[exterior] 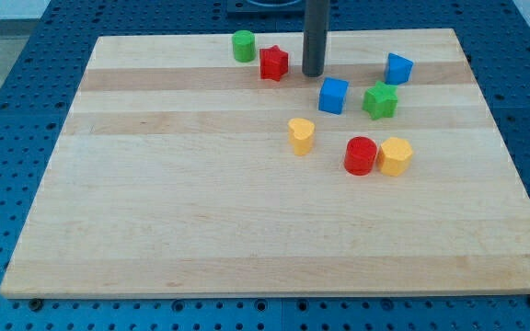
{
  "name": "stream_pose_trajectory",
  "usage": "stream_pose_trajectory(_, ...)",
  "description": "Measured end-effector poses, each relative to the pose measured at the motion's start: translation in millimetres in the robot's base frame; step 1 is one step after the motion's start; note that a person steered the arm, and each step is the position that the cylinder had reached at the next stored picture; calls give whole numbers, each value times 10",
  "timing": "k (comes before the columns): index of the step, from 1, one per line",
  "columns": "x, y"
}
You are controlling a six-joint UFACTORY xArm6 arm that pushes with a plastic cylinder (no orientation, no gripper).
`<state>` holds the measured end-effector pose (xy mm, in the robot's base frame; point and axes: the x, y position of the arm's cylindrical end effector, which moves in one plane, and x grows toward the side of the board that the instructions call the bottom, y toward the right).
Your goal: Keep the red star at the bottom side of the green circle
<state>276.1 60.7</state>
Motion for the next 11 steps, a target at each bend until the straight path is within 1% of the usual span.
stream_pose_trajectory(1,-283,-17)
stream_pose_trajectory(2,-325,-429)
stream_pose_trajectory(3,-250,-1103)
stream_pose_trajectory(4,-203,-1275)
stream_pose_trajectory(6,-170,-583)
stream_pose_trajectory(7,9,-572)
stream_pose_trajectory(8,170,-774)
stream_pose_trajectory(9,171,-1113)
stream_pose_trajectory(10,171,-922)
stream_pose_trajectory(11,186,-436)
